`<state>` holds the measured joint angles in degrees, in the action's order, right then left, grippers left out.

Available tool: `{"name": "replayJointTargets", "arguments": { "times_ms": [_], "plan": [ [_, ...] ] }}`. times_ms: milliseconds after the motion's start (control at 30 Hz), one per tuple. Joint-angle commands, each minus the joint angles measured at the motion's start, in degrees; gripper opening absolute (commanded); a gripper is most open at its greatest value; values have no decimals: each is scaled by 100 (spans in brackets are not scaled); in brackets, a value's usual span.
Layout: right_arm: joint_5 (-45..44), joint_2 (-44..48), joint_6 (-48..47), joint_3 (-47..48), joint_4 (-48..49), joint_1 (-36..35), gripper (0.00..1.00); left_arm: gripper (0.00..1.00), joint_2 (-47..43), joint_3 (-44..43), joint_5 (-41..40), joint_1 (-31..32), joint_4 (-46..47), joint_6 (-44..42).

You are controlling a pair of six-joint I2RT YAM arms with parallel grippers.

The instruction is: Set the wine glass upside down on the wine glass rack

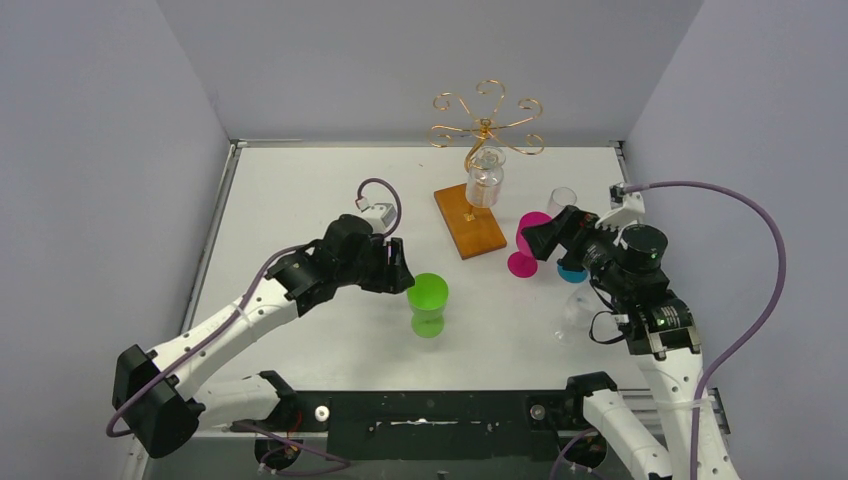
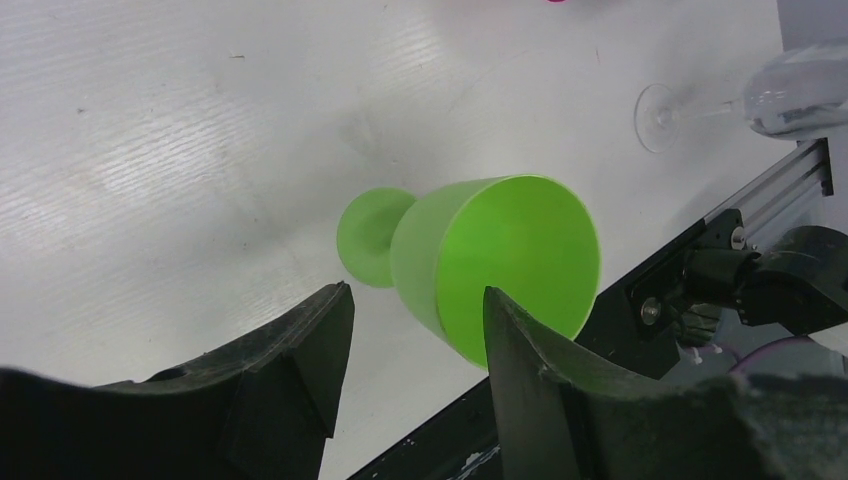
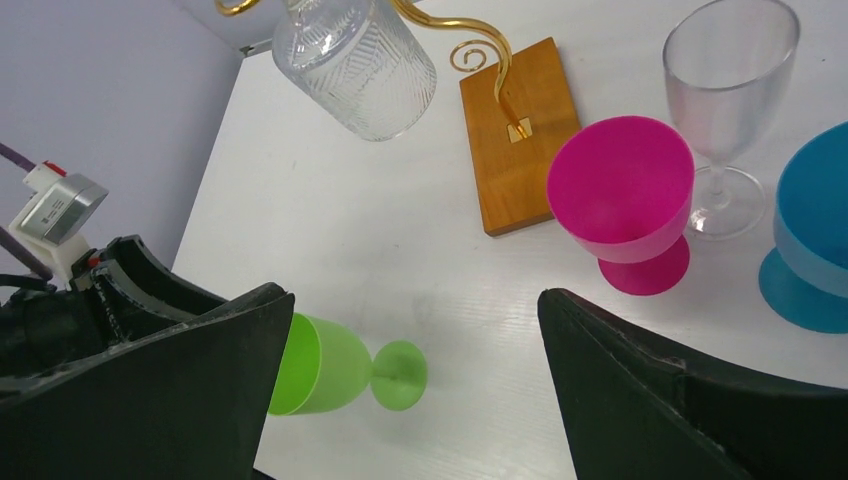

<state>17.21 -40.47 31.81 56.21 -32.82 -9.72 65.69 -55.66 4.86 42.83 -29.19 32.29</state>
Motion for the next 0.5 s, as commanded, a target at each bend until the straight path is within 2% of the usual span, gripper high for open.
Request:
{"name": "replayJointTargets", "arguments": {
  "times_ms": [0,467],
  "plan": [
    [459,47,-18,-199,519,33,98,49,216,-262,137,61,507,-132],
    [681,82,-32,-519,778,0,88,33,397,-253,-625,289,170,-291]
  ]
}}
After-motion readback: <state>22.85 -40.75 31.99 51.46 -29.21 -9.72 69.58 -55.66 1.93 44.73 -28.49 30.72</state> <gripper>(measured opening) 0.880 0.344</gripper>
